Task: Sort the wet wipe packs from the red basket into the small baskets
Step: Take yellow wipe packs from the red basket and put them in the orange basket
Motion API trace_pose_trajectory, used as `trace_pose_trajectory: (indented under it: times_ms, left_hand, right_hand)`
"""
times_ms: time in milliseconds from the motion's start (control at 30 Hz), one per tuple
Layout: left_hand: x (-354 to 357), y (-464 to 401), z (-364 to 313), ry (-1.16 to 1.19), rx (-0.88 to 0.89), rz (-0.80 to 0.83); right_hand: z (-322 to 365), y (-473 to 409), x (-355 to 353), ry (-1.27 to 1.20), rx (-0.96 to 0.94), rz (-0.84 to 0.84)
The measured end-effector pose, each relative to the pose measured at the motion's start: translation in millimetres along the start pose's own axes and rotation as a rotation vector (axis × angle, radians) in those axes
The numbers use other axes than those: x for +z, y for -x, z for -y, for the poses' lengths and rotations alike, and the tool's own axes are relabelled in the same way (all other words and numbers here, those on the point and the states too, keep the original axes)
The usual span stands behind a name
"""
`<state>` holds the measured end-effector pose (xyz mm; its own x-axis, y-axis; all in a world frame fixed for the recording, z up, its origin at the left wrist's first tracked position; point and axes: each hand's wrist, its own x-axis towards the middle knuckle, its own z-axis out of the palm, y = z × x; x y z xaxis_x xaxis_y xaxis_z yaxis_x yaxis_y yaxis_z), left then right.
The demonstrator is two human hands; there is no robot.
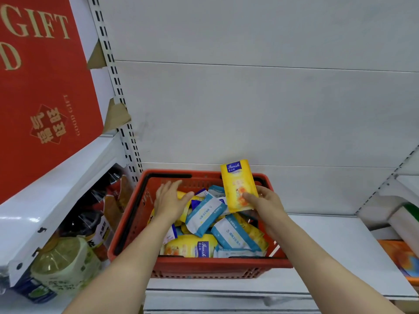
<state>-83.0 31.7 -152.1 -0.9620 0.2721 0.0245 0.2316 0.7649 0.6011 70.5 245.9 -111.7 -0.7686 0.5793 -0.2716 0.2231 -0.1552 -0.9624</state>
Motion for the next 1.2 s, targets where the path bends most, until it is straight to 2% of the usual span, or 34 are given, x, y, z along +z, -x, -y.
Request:
trace_pose_trajectory:
  times_ms: [167,367,600,767,867,1000,1133,1200]
  left_hand:
    - [4,-12,20,0.252,-0.154,0.168]
    - [7,-13,35,0.223,-0.253,0.184]
    - [9,-13,28,0.373,-0.209,0.290]
    - [10,-18,15,0.425,-0.237,0.222]
    - [12,-22,6,0.466,-0.322,0.212]
    - [16,-23,-4,0.197,-0.384,0.377]
    - [20,-26,-21,-0.027,-0.339,0.539]
    - [22,-26,-23,-0.093,-0.312,0.549]
  right_hand:
    - [-5,8,17,-0.216,0.100,0.151]
    - [-12,4,25,-0.183,0.135,0.204]
    - [-22,4,36,-0.171,0.178,0.259]
    - [-24,3,40,-0.225,0.158,0.267]
    - [-27,2,42,-0.251,0.153,0.259]
    - [-31,2,41,-0.291,0.158,0.233]
    - [-34,2,36,-0.306,0.158,0.224]
    - [-34,3,33,-0.308,0.151,0.227]
